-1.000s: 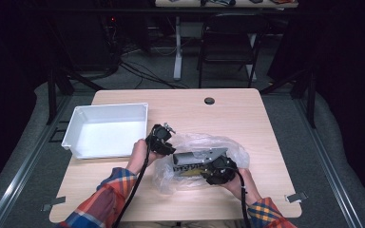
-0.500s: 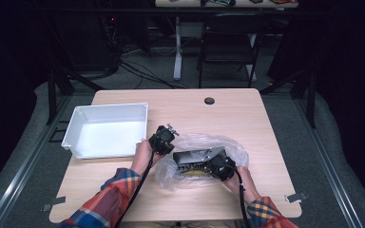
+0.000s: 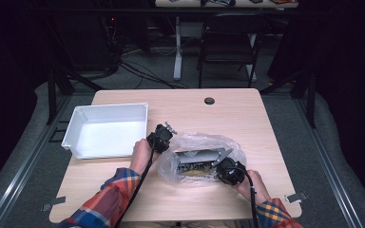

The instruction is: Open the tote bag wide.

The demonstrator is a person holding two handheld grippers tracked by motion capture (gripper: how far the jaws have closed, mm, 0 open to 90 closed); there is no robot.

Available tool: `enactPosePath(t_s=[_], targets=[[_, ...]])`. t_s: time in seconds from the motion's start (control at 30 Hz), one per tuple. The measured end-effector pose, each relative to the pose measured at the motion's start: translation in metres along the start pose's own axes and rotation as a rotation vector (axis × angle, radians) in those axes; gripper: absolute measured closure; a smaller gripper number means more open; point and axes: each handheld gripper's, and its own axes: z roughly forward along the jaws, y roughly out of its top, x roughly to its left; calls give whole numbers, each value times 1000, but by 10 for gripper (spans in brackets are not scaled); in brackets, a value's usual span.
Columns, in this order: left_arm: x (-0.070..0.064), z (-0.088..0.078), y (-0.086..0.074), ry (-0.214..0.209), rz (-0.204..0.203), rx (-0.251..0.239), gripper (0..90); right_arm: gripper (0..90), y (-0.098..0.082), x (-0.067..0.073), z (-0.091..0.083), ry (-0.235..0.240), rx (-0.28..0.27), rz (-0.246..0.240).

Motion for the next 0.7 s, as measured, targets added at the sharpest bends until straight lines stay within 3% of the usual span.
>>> enactPosePath(t_s=[0.1,0.13,0.17,0.23,0.3,0.4,0.47,0.57,0.63,0.7], targets=[[2,-6,1,-20,-11,-11,706,727,5,-3,-15,73,-91,12],[4,-10,1,-36,-14,-18,620,700,8,-3,-24,70,-145,22],[4,-13,1,-31,-14,-22,612,671,11,-4,-31,62,-184,35],[6,-22,2,-47,-14,-36,530,613,15,-8,-44,3,-237,54],[8,-33,2,-50,-12,-47,466,570,17,-16,-53,-119,-266,97],[8,-48,1,-63,-6,-72,418,565,16,-36,-55,-215,-243,190],[5,-59,0,-81,4,-88,399,591,13,-48,-50,-218,-201,230],[-9,-74,-3,-142,58,-95,400,674,9,-60,-41,-197,-168,276],[-22,-78,-7,-171,104,-65,408,744,8,-64,-37,-190,-149,284],[-29,-76,-13,-160,153,-15,433,806,7,-67,-32,-195,-141,289]])
